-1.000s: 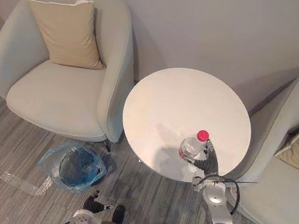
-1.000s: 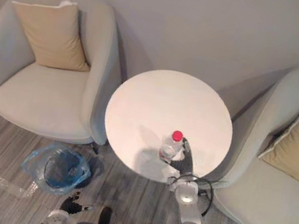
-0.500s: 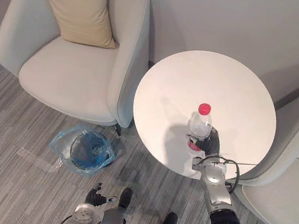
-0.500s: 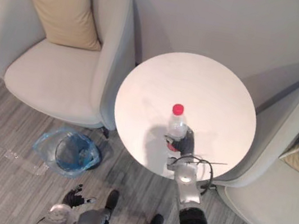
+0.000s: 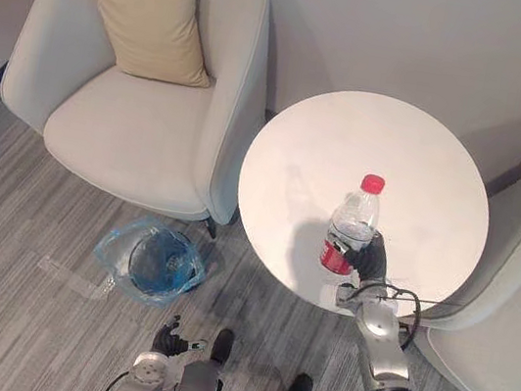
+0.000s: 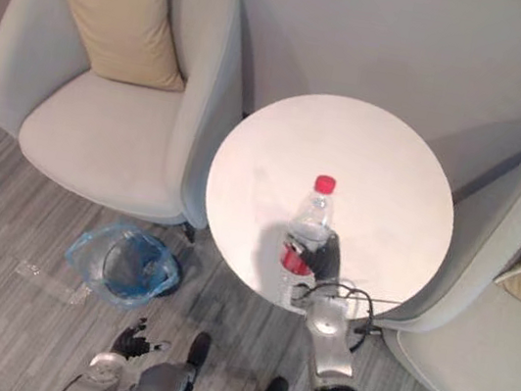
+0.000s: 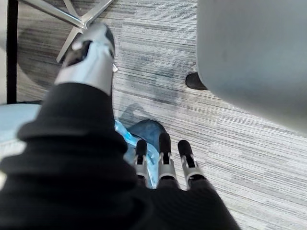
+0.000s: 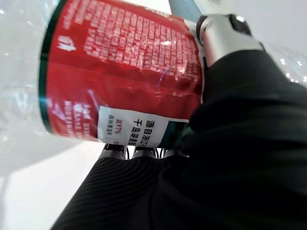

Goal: Gather rubbish on tea table into small bin, then transfer packed bag to large trash can.

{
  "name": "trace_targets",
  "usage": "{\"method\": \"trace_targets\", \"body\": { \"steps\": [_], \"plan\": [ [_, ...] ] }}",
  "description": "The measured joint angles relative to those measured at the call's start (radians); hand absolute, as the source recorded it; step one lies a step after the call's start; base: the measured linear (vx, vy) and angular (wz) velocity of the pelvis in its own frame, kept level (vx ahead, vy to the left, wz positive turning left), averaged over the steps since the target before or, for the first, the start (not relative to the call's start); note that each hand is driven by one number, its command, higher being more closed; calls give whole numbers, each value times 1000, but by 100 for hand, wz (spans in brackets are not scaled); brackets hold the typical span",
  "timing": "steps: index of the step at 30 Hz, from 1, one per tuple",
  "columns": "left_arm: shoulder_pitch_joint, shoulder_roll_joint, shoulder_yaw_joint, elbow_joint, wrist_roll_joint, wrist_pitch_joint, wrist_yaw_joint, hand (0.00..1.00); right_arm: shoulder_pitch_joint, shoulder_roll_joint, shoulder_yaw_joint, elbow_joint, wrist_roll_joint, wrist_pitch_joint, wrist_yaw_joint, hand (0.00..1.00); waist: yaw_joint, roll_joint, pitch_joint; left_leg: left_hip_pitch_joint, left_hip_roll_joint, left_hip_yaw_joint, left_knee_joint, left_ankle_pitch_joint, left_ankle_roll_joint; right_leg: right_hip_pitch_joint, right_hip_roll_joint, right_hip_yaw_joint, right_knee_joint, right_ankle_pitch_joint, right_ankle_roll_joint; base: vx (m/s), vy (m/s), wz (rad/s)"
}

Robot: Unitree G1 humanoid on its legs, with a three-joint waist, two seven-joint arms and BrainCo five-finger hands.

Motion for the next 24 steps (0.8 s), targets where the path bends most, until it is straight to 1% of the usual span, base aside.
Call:
{"method": "trace_targets", "body": {
  "steps": [4, 5, 11, 13, 14, 16, 19, 21, 23, 24],
  "plan": [
    [0, 3, -11, 15, 6, 6, 0, 0, 101, 16, 0, -107, -20, -4, 4, 100, -27, 1, -3, 20, 2, 26, -6, -2, 0, 0, -2, 37, 2, 0, 3, -82, 21, -22],
    [0, 5, -21, 15, 6, 10, 0, 0, 121, 23, -1, -124, -21, -4, 6, 100, -29, 1, -3, 27, 4, 31, -9, -2, 0, 1, -1, 43, 3, 1, 5, -103, 14, -21],
    [4, 6, -41, 48, 20, 16, 1, 0, 229, 36, 14, -180, -58, -6, 17, 100, -39, -5, -74, 35, 14, 54, -18, -3, -1, -13, 6, 75, -2, 11, 10, -57, 7, -14],
    [4, 7, -46, 52, 21, 17, 1, 0, 234, 37, 21, -181, -66, -6, 17, 100, -41, -7, -78, 47, 17, 63, -18, -3, -1, -4, 8, 83, -4, 14, 9, -26, -1, -14],
    [5, 10, -59, 53, 21, 16, 2, 0, 241, 45, 22, -181, -98, -6, 14, 100, -41, -7, -80, 66, 17, 71, -21, -3, -1, 12, 8, 90, -10, 17, 9, -41, 1, -15],
    [9, 10, -66, 61, 20, 16, 3, 0, 251, 58, 34, -182, -130, -6, -2, 100, -44, -6, -96, 71, 17, 75, -24, -3, -1, 19, 9, 93, -23, 25, 10, -39, 2, -9],
    [10, 10, -68, 64, 20, 16, 18, 0, 280, 67, 46, -225, -151, -11, -25, 100, -47, -6, -100, 69, 16, 69, -24, -2, -1, 21, 9, 90, -28, 30, 10, -44, 0, 4],
    [11, 11, -69, 67, 20, 16, 20, 0, 284, 66, 50, -243, -175, -15, -32, 100, -48, -5, -102, 53, 11, 44, -18, 2, -2, 21, 8, 65, -30, 31, 10, -52, -10, 30],
    [10, 10, -77, 68, 20, 15, 20, 0, 279, 57, 53, -251, -176, -24, -44, 100, -48, 0, -104, 15, 9, 8, -13, 16, -5, 9, 7, 29, -22, 29, 9, -45, -25, 55],
    [11, 8, -78, 63, 20, 14, 20, 0, 269, 44, 58, -251, -176, -28, -47, 100, -47, 4, -104, -12, 13, -6, -13, 29, -8, -20, 7, 10, -10, 26, 6, -63, -33, 58]
  ]
}}
